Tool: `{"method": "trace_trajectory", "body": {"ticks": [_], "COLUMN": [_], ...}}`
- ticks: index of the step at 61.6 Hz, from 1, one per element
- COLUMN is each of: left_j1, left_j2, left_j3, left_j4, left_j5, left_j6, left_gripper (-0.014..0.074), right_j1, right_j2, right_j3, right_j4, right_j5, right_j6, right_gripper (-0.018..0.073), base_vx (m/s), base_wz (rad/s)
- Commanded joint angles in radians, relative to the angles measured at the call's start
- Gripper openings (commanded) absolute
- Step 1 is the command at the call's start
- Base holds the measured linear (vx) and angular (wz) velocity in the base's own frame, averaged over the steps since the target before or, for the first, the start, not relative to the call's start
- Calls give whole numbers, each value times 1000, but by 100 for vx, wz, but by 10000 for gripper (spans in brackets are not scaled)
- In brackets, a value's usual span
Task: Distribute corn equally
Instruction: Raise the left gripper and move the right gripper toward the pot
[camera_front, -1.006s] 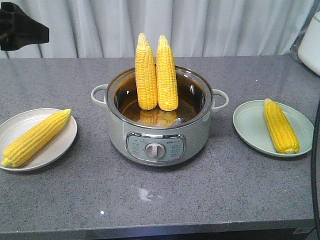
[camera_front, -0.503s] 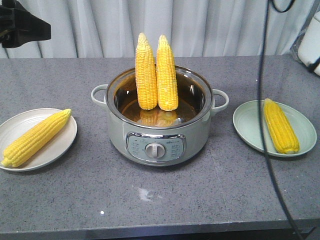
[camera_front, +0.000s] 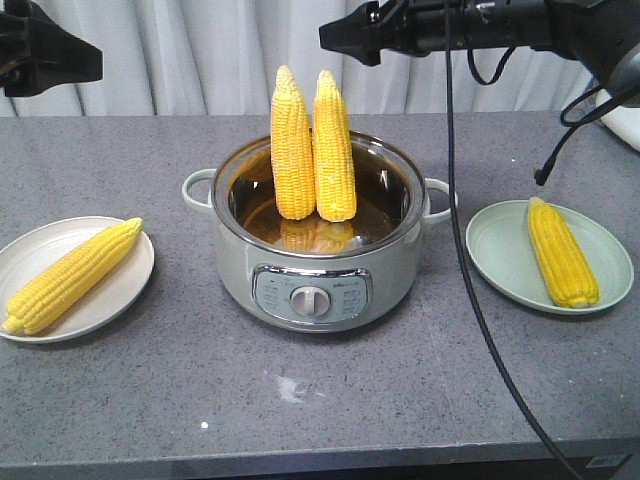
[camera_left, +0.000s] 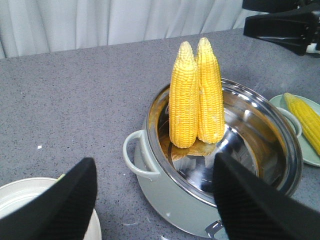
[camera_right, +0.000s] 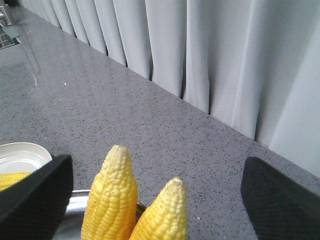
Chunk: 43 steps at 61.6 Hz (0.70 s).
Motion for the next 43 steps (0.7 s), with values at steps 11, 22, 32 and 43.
{"method": "trace_trajectory", "body": {"ticks": [11, 22, 32, 43], "left_j1": [-3, -3, -3, -3], "left_j2": [-27, -27, -27, -27], "left_j3": [-23, -23, -23, -23], "left_j4": [-32, -32, -32, -32], "left_j5": [-55, -55, -55, -55], "left_j6": [-1, -1, -1, -1], "left_gripper": [481, 481, 481, 481], "right_j1": [-1, -1, -1, -1], "right_j2": [-11, 8, 20, 45], "right_j3": [-33, -33, -33, -33], "right_j4": [73, 76, 75, 77], "right_j5": [-30, -26, -20, 5], "right_j6": [-9, -3, -2, -2], "right_gripper": [636, 631, 626, 620], "base_vx": [0, 0, 0, 0], "base_wz": [0, 0, 0, 0]}}
